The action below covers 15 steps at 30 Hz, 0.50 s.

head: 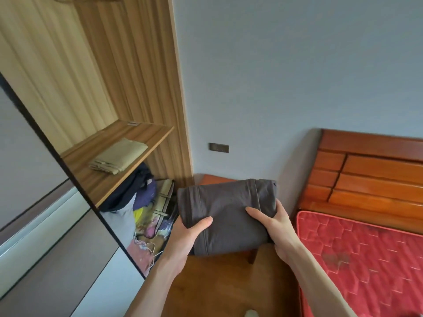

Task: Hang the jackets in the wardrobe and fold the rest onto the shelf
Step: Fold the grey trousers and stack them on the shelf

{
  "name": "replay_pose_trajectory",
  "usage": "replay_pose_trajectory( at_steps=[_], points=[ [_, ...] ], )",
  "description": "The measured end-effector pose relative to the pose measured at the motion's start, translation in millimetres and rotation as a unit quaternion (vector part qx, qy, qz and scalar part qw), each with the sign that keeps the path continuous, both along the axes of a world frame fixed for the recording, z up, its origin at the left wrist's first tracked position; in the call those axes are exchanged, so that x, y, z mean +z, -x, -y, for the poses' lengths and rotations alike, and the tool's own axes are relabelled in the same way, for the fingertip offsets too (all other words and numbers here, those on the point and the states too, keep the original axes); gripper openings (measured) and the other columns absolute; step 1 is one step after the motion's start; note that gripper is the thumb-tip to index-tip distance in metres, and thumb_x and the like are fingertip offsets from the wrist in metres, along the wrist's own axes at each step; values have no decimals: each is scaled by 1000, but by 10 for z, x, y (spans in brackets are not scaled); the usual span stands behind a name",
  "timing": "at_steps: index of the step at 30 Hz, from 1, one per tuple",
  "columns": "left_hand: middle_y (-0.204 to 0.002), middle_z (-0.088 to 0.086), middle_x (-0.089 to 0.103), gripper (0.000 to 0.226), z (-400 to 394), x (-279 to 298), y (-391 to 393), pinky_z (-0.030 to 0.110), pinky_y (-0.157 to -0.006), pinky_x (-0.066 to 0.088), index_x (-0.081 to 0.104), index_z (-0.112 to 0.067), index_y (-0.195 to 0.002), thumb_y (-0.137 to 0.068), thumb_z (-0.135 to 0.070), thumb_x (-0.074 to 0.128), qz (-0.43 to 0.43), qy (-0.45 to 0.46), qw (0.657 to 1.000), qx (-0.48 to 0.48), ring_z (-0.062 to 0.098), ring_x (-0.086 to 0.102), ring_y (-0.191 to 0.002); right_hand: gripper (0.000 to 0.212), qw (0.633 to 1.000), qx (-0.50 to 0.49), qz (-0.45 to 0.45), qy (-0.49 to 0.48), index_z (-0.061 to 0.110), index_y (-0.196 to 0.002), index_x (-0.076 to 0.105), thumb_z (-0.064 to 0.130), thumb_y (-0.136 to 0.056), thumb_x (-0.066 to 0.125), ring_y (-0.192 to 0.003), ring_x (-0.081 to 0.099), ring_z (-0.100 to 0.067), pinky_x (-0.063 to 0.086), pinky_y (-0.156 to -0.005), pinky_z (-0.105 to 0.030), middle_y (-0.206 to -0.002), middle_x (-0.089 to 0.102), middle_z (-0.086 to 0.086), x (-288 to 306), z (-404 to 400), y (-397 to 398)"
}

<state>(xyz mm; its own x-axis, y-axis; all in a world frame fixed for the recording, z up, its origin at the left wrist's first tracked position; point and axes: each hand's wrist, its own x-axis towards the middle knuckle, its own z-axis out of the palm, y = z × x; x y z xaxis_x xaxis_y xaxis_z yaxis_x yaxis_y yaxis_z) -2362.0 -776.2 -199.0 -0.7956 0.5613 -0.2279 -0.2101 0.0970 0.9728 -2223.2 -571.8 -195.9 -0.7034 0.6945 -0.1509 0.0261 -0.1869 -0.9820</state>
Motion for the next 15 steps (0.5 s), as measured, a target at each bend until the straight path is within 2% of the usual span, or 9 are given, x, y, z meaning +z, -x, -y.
replay_pose_trajectory(
  at_steps=[2,4,5,8,10,12,15],
  points=[
    [-116,-24,72,88,-71,-13,212,30,-95,57,59,-42,-130,-51,-66,88,-2,5,1000,26,6,65,-114,84,1000,20,1,2,30,-135,57,47,-63,97,-107,74,-18,61,-95,-45,-123,74,5,-26,-118,307],
    [-128,-14,68,99,-175,-7,432,45,-105,55,56,-38,-140,-51,-66,90,2,7,998,54,15,64,-120,79,999,42,2,2,32,-133,57,45,-67,97,-106,74,-16,62,-94,-44,-123,74,6,-45,-256,624],
    [-131,-12,67,101,-238,7,543,48,-107,54,55,-36,-142,-53,-65,92,0,8,998,69,18,63,-122,75,999,50,2,2,34,-132,57,44,-69,96,-104,75,-15,62,-93,-42,-122,74,7,-52,-332,782],
    [-136,-4,66,94,-469,30,894,49,-108,54,54,-28,-145,-64,-53,95,2,18,994,108,23,62,-124,68,997,79,-2,0,36,-129,56,43,-72,92,-101,75,-11,64,-85,-35,-120,73,9,-53,-601,1249],
    [-135,-1,68,78,-648,51,1132,48,-108,54,58,-22,-143,-75,-41,91,-2,31,992,125,24,64,-124,69,995,101,-4,-3,34,-132,55,42,-74,91,-101,74,-10,64,-79,-28,-122,72,9,-27,-808,1559],
    [-130,-2,71,63,-809,104,1337,42,-103,57,61,-23,-139,-82,-32,87,-7,39,989,141,22,67,-120,70,992,126,-9,-7,32,-136,54,39,-76,90,-101,74,-8,62,-72,-22,-123,71,9,5,-1022,1861],
    [-129,-4,71,61,-991,158,1596,38,-99,58,61,-26,-139,-83,-32,86,-5,41,986,163,20,67,-118,69,986,163,-19,-2,32,-135,55,37,-76,91,-99,74,-6,60,-68,-20,-121,73,9,24,-1287,2268]
  ],
)
